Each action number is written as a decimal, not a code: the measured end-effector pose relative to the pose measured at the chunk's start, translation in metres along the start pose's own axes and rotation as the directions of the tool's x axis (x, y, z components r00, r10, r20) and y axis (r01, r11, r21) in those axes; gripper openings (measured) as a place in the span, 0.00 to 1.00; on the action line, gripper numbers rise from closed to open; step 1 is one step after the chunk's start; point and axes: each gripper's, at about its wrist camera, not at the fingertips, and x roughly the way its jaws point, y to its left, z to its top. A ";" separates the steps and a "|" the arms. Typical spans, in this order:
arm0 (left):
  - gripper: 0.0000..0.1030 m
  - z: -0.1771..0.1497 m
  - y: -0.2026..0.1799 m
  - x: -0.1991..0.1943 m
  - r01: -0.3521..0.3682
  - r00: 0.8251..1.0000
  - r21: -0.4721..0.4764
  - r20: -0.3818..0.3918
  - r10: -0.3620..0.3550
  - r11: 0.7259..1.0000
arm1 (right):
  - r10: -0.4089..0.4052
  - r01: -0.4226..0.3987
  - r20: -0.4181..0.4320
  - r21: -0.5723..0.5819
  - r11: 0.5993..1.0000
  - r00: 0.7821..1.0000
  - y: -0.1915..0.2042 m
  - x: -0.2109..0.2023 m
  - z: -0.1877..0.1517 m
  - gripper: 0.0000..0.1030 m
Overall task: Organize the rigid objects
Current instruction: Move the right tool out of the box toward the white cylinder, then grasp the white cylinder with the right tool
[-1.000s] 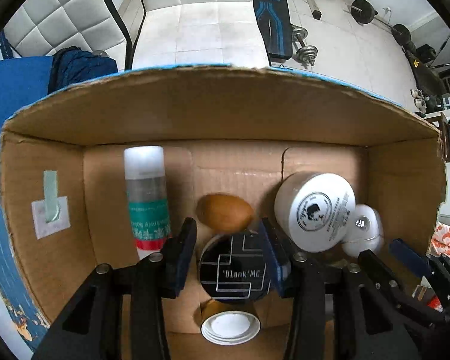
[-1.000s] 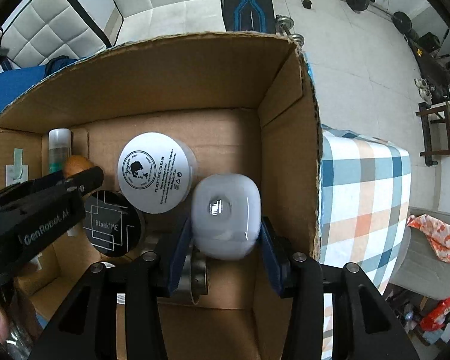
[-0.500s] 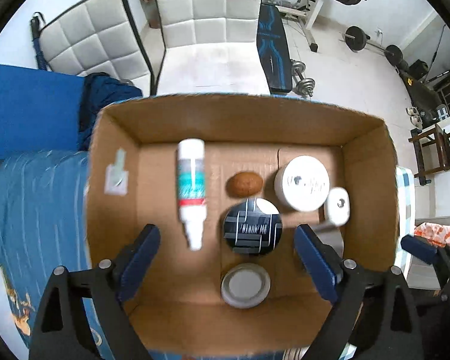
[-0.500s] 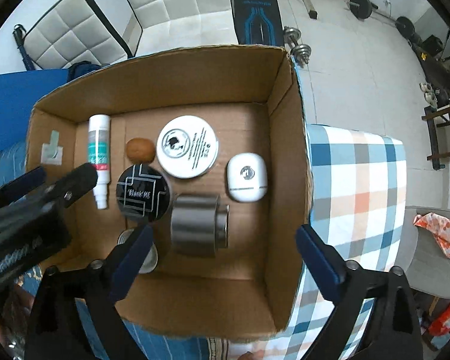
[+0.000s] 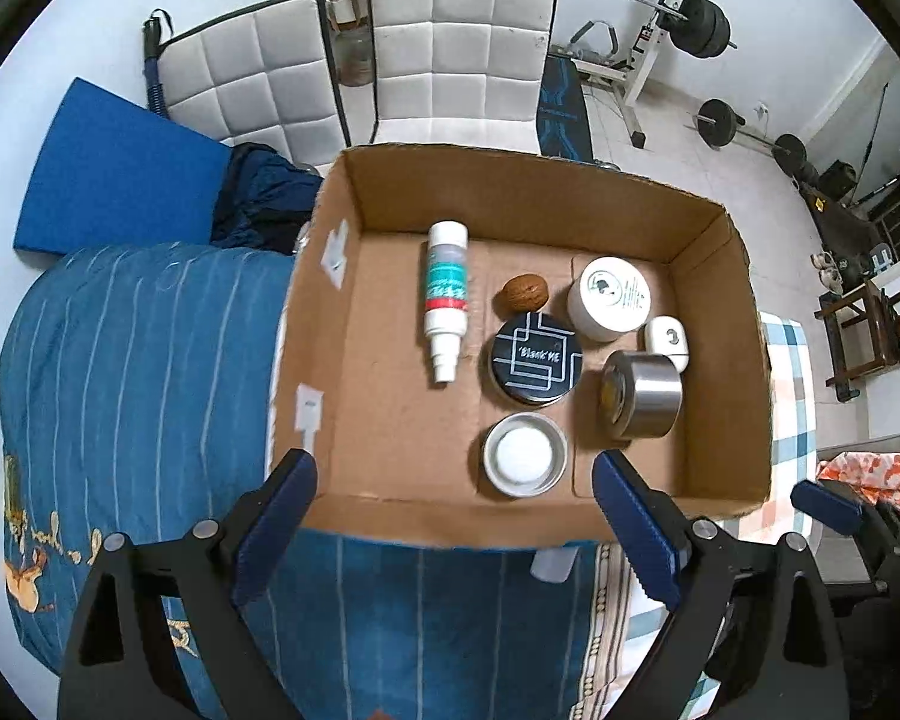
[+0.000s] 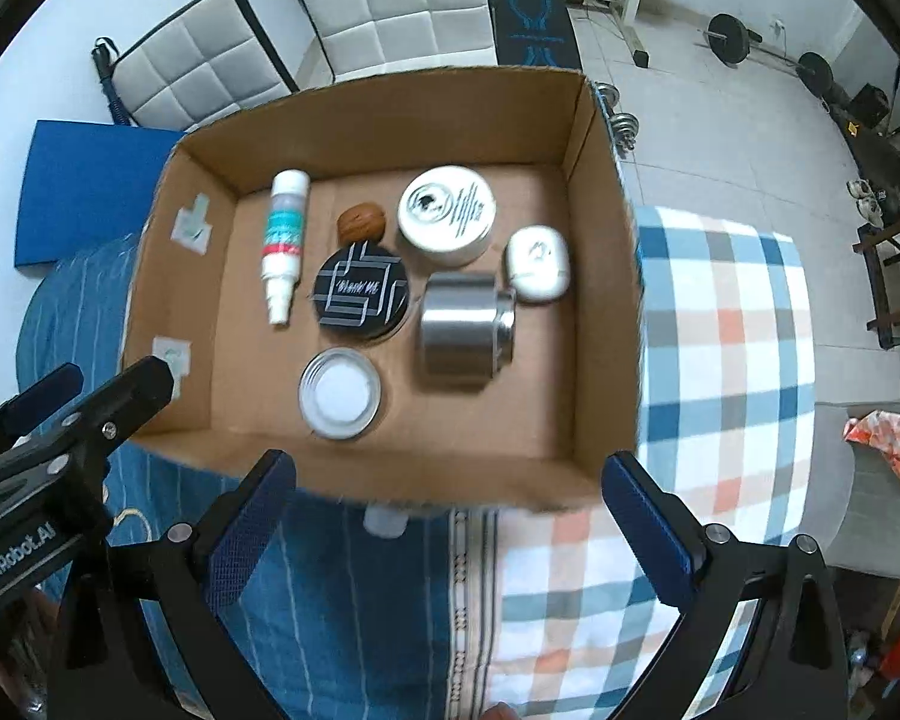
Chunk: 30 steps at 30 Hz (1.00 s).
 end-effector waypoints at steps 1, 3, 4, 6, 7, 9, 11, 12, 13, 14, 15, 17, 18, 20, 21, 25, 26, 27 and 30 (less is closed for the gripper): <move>0.91 -0.004 0.002 -0.001 -0.006 1.000 -0.004 0.003 0.006 1.000 | 0.004 -0.004 0.010 0.005 1.000 1.000 0.001 -0.002 -0.008 1.00; 0.91 -0.009 0.006 -0.001 -0.029 1.000 -0.013 0.010 0.029 0.999 | 0.009 -0.010 0.025 0.024 1.000 1.000 0.002 -0.002 -0.021 1.00; 0.91 -0.012 0.007 -0.001 -0.047 0.999 -0.012 0.015 0.047 0.999 | 0.011 -0.012 0.030 0.040 0.999 0.999 0.001 -0.001 -0.028 1.00; 0.91 -0.018 0.008 0.002 -0.073 0.997 -0.004 0.020 0.073 0.997 | 0.033 -0.035 0.026 0.096 0.995 0.999 -0.003 0.006 -0.046 1.00; 0.91 -0.020 0.009 0.004 -0.085 0.996 -0.002 0.017 0.085 0.996 | 0.046 -0.048 0.020 0.119 0.992 0.999 -0.004 0.011 -0.052 1.00; 0.91 -0.023 0.012 0.012 -0.088 0.996 -0.006 -0.001 0.088 0.996 | 0.078 -0.078 0.005 0.168 0.983 0.997 -0.006 0.027 -0.067 1.00; 0.91 -0.024 0.017 0.019 -0.096 0.995 -0.016 -0.014 0.096 0.995 | 0.098 -0.094 -0.009 0.200 0.975 0.995 -0.005 0.045 -0.077 1.00; 0.91 -0.024 0.018 0.022 -0.102 0.995 -0.018 -0.017 0.102 0.995 | 0.106 -0.100 -0.019 0.212 0.972 0.994 -0.003 0.055 -0.082 0.99; 0.91 -0.024 0.020 0.025 -0.109 0.994 -0.021 -0.021 0.108 0.994 | 0.108 -0.100 -0.024 0.223 0.970 0.994 -0.001 0.063 -0.085 0.99; 0.91 -0.024 0.021 0.027 -0.109 0.994 -0.023 -0.022 0.108 0.994 | 0.120 -0.110 -0.028 0.238 0.965 0.992 0.000 0.074 -0.089 0.99; 0.91 -0.024 0.022 0.030 -0.105 0.994 -0.024 -0.023 0.104 0.994 | 0.129 -0.117 -0.032 0.248 0.962 0.991 0.001 0.082 -0.091 0.94; 0.91 -0.023 0.023 0.035 -0.101 0.995 -0.024 -0.030 0.100 0.995 | 0.152 -0.135 -0.042 0.271 0.953 0.988 0.005 0.100 -0.094 0.86; 0.91 -0.024 0.023 0.036 -0.102 0.994 -0.021 -0.032 0.101 0.995 | 0.157 -0.139 -0.045 0.278 0.951 0.987 0.006 0.107 -0.095 0.80; 0.91 -0.024 0.023 0.041 -0.108 0.993 -0.016 -0.039 0.108 0.994 | 0.167 -0.145 -0.052 0.294 0.945 0.985 0.008 0.123 -0.095 0.76; 0.91 -0.023 0.023 0.044 -0.108 0.993 -0.013 -0.043 0.107 0.994 | 0.171 -0.147 -0.056 0.299 0.943 0.984 0.009 0.128 -0.095 0.74; 0.91 -0.024 0.023 0.049 -0.105 0.993 -0.008 -0.057 0.104 0.994 | 0.174 -0.149 -0.053 0.318 0.936 0.983 0.013 0.149 -0.096 0.64; 0.91 -0.025 0.023 0.050 -0.105 0.993 -0.006 -0.060 0.105 0.994 | 0.165 -0.140 -0.055 0.319 0.937 0.985 0.014 0.153 -0.096 0.61; 0.91 -0.025 0.023 0.051 -0.105 0.993 -0.004 -0.063 0.104 0.994 | 0.158 -0.134 -0.051 0.321 0.938 0.986 0.014 0.156 -0.096 0.60; 0.91 -0.027 0.022 0.052 -0.102 0.993 0.004 -0.065 0.102 0.995 | 0.133 -0.117 -0.032 0.308 0.944 0.991 0.019 0.157 -0.093 0.54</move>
